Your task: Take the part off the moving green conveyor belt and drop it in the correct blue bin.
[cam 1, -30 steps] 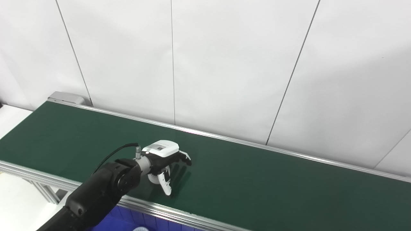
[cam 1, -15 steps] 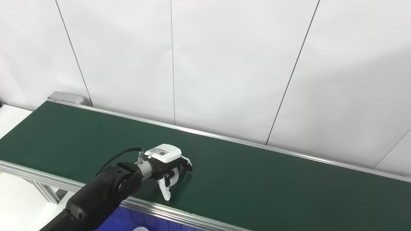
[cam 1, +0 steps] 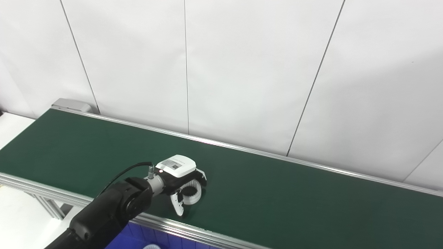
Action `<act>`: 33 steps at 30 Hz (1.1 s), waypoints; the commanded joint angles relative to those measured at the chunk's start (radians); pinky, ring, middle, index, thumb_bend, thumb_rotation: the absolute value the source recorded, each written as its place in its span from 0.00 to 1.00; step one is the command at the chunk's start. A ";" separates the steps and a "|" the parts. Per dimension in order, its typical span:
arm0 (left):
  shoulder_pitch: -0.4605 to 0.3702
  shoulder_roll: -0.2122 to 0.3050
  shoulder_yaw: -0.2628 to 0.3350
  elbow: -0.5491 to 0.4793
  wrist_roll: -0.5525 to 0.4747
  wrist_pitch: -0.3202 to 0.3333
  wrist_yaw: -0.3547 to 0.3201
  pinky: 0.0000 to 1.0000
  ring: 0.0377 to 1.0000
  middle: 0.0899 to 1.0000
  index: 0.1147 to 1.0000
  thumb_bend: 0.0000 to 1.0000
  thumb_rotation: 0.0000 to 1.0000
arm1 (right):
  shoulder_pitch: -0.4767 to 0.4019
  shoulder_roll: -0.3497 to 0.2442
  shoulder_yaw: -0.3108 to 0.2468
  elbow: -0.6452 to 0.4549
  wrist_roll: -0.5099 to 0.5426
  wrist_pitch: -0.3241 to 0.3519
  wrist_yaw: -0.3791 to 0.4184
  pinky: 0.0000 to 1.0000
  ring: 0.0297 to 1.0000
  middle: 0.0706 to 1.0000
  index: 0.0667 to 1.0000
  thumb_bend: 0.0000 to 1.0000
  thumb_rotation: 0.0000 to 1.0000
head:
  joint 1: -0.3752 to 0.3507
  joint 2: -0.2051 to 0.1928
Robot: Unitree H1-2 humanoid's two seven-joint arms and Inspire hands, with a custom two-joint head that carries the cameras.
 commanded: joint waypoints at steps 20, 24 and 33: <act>-0.026 0.004 0.022 0.027 0.005 -0.067 0.129 0.50 0.41 0.43 0.46 0.50 0.00 | -0.003 0.002 -0.003 -0.030 0.002 -0.049 0.001 0.76 0.80 0.83 0.94 0.22 0.93 | -0.004 0.002; -0.026 0.003 0.026 0.027 0.000 -0.074 0.134 0.48 0.39 0.43 0.46 0.50 0.00 | -0.002 0.003 -0.003 -0.030 -0.002 -0.049 -0.003 0.77 0.80 0.83 0.94 0.22 0.94 | -0.006 0.002; 0.037 0.008 0.096 -0.190 -0.088 -0.010 0.033 0.49 0.40 0.43 0.46 0.50 0.00 | -0.001 0.004 -0.003 -0.029 0.001 -0.049 -0.001 0.76 0.80 0.83 0.93 0.22 0.95 | -0.023 0.006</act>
